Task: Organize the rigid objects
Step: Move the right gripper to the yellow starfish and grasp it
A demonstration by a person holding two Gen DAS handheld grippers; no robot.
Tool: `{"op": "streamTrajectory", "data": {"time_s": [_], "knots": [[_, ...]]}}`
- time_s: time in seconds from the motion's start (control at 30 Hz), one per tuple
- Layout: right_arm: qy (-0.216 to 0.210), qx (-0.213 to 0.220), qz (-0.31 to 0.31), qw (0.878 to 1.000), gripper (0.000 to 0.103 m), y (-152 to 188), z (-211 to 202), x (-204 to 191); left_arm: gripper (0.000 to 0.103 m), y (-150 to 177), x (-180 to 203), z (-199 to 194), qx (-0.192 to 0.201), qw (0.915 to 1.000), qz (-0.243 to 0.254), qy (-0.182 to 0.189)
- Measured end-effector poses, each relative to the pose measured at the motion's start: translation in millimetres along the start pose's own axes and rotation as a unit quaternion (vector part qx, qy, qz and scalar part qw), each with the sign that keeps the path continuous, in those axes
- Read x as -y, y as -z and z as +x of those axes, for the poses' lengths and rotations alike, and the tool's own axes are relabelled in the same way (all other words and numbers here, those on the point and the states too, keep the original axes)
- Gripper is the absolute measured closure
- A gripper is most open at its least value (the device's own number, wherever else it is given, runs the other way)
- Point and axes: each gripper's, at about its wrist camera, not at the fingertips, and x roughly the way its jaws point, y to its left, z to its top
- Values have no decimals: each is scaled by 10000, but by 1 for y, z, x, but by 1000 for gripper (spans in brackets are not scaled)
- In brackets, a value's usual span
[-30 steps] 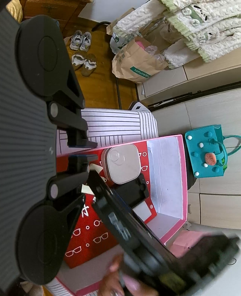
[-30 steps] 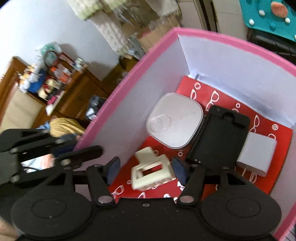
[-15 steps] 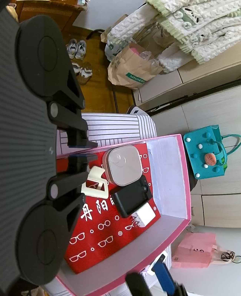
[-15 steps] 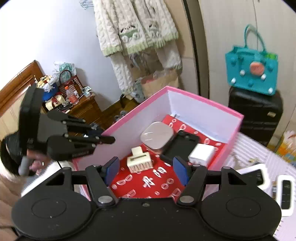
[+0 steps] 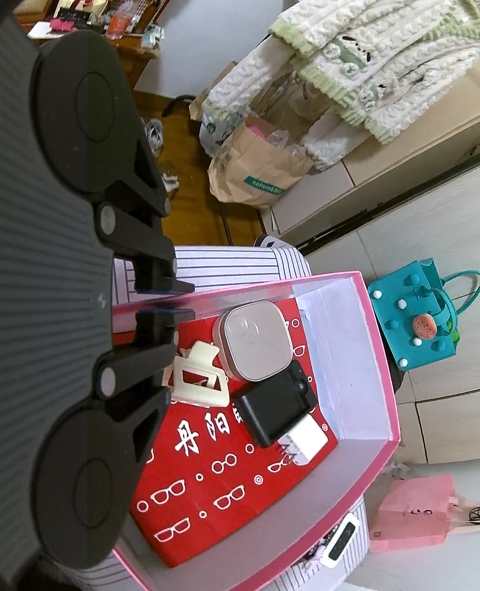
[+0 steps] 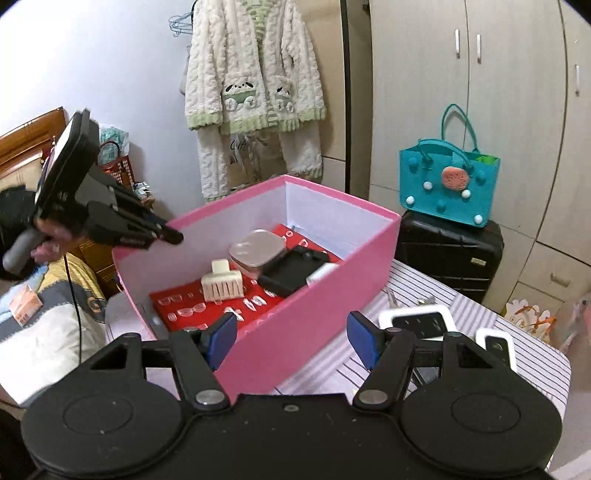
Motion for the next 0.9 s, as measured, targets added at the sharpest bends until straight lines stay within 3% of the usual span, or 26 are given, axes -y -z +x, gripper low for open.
{"op": "streamTrajectory", "data": {"time_s": [0.13,0.37,0.7,0.9], "knots": [[178,55,97,9998,32,30,4,12,97,2,3,-1,74,9999,-11,-97],[421,-257,209,9986,32,76,26,30,96,5,8,-2,163,9996,28,-218],[450,-520,544,9961,33,83,55,48,96,5,8,-1,137,9997,1,-220],[798,-505,540,9941,32,80,72,45,96,5,7,-2,151,9996,28,-222]]}}
